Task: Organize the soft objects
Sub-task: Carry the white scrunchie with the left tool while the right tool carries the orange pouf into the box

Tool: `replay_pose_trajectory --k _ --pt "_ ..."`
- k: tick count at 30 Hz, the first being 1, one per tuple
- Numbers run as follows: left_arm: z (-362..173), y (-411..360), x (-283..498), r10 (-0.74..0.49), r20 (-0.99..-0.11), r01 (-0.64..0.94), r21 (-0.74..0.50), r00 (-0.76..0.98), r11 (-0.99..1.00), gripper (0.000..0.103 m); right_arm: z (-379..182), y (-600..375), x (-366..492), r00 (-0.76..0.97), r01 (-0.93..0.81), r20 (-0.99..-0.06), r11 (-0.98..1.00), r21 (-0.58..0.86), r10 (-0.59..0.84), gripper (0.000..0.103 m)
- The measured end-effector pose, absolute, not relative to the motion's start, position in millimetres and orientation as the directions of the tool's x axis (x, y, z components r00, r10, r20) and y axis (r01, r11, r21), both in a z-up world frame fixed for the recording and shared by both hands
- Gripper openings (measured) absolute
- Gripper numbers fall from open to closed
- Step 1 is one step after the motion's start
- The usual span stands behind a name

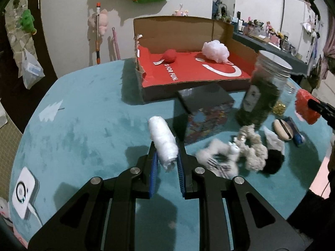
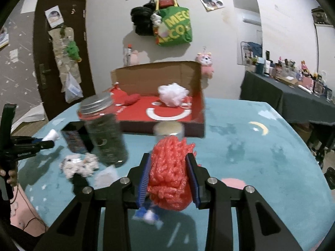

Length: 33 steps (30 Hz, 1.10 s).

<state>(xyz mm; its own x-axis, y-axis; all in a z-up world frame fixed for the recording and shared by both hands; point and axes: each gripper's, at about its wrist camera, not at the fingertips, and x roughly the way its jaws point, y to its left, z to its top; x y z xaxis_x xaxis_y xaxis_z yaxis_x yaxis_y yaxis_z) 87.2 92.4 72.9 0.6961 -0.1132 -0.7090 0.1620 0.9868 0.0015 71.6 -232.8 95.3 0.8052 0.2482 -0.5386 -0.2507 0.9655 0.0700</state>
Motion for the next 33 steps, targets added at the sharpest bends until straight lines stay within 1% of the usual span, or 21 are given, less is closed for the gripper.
replay_pose_trajectory --k 5,8,11,19,28,33 --pt "70.4 101.9 109.8 -0.130 -0.713 0.188 0.003 0.689 0.982 0.016 90.8 -256.2 94.8 0.787 -0.226 -0.566 0.969 0.102 0.244 0.033" --pt "69.0 106.4 124.0 -0.143 -0.719 0.204 -0.003 0.681 0.979 0.016 86.7 -263.7 107.2 0.773 -0.233 -0.582 0.966 0.112 0.254 0.028" --pt "67.6 108.3 133.9 -0.144 -0.725 0.213 0.004 0.673 0.977 0.016 82.8 -265.6 114.0 0.765 -0.240 -0.592 0.965 0.105 0.255 0.026" --pt "77.5 109.1 150.4 -0.171 -0.727 0.256 0.008 0.665 0.967 0.016 92.2 -274.9 126.4 0.773 -0.245 -0.579 0.964 0.103 0.258 0.025" --pt "100.1 104.1 175.8 -0.229 -0.711 0.361 0.038 0.665 0.932 0.016 117.3 -268.0 153.4 0.785 -0.338 -0.547 0.941 0.013 0.290 0.025" --pt "104.5 99.0 193.0 -0.262 -0.712 0.410 0.038 0.651 0.911 0.016 120.0 -253.9 172.6 0.773 -0.396 -0.552 0.918 -0.033 0.314 0.025"
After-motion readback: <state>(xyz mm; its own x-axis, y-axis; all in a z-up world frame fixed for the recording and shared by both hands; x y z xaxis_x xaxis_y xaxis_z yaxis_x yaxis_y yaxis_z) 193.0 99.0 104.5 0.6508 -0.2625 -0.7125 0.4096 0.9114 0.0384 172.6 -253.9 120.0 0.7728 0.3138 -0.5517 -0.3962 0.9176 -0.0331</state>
